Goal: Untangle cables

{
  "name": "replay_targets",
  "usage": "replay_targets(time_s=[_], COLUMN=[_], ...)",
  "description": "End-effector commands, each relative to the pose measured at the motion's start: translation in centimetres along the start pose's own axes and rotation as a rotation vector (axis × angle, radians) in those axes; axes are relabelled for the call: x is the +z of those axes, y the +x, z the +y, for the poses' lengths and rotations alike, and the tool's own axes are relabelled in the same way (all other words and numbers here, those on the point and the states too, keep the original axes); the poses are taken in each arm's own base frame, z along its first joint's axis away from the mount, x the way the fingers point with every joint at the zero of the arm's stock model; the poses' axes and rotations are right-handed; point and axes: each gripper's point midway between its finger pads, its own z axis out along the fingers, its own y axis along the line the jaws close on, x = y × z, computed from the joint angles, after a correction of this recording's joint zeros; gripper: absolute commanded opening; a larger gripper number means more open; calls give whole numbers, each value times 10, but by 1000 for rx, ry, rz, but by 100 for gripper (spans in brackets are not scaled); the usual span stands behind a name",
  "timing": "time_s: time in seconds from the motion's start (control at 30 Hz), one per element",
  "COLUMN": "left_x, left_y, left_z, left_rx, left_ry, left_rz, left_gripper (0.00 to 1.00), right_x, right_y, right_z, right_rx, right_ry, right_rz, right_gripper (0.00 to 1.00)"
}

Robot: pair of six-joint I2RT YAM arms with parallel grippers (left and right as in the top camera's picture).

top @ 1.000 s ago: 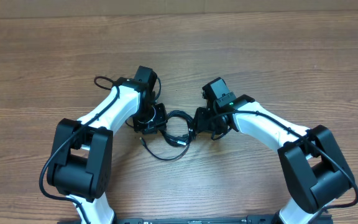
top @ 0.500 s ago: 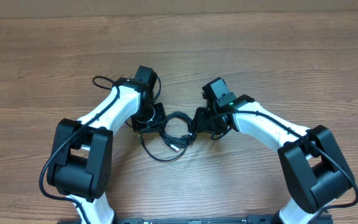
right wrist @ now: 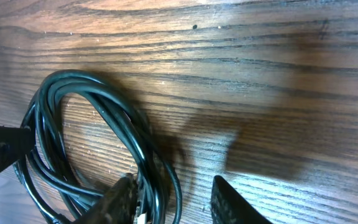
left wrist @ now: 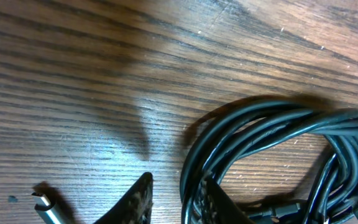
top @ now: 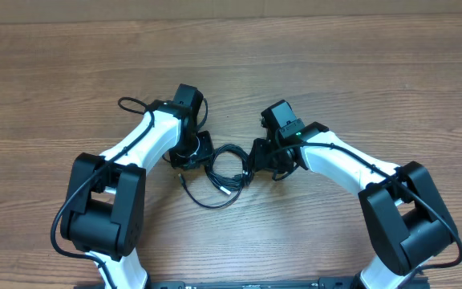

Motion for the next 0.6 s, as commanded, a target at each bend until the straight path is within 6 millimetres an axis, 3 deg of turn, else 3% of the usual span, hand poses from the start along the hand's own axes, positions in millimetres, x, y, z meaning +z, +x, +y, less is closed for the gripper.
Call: replay_targets(time_s=[0.0, 0.13, 0.2, 0.33, 0.57], left_x=[4, 6, 6, 7, 7], left_y=[7, 12, 13, 17, 15], left_z=[1, -1, 0, 1, 6], left_rx=[11, 35, 42, 53, 53], left_ry=[-28, -56, -73, -96, -123], left_rz=[9, 9, 3, 9, -2], left_gripper=[24, 23, 16, 17, 17], right_x=[1, 1, 1, 1, 1], right_y=[4, 4, 4, 4, 4], right_z=[0, 0, 0, 0, 0], right_rx=[2, 2, 1, 1, 2], right_ry=[-2, -2, -2, -2, -2], right_rz=[8, 8, 8, 8, 9], right_gripper=[33, 33, 34, 41, 41])
